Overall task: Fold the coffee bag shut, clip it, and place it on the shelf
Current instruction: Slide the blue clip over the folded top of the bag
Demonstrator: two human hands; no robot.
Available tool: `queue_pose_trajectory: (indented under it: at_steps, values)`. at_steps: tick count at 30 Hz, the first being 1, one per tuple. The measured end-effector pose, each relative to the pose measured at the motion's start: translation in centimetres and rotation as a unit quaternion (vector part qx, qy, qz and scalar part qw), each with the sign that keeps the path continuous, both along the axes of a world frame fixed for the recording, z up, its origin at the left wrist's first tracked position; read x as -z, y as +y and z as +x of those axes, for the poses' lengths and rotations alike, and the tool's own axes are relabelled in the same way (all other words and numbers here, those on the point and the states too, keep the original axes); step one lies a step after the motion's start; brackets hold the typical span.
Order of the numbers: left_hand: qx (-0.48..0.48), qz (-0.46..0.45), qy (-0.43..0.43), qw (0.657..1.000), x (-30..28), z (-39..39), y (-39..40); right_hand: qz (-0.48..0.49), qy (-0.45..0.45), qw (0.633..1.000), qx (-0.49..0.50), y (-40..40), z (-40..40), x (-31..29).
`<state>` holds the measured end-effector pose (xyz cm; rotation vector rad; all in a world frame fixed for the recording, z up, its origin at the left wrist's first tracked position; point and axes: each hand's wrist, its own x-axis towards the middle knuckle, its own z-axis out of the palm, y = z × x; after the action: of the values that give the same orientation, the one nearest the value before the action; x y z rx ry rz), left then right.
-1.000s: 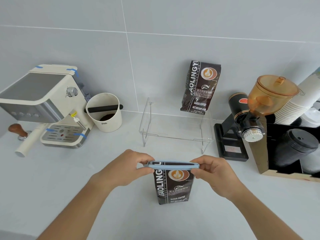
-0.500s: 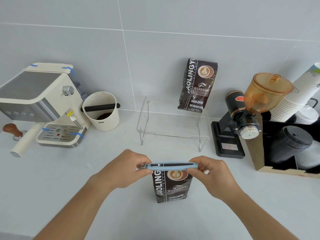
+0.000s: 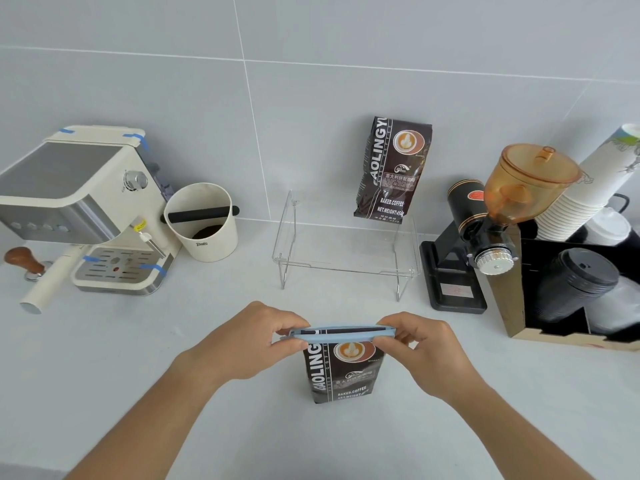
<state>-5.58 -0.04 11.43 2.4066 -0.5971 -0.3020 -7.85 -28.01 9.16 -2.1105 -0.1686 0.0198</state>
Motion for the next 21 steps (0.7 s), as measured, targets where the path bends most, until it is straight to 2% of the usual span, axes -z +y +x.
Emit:
queue_pose_trajectory:
  at_steps: [8,14,21]
  values:
    - [-0.013,0.043,-0.033,0.998,0.8,-0.1,0.2,-0.013,-0.023,1.000,0.004,-0.1,-0.3,0.4]
    - [-0.021,0.027,-0.036,0.999,1.1,-0.4,-0.1,-0.042,-0.056,0.998,-0.007,-0.3,-0.4,0.9]
    - [-0.027,0.046,-0.052,0.997,1.3,-0.4,0.0,-0.060,-0.043,0.997,0.004,-0.2,-0.3,1.0]
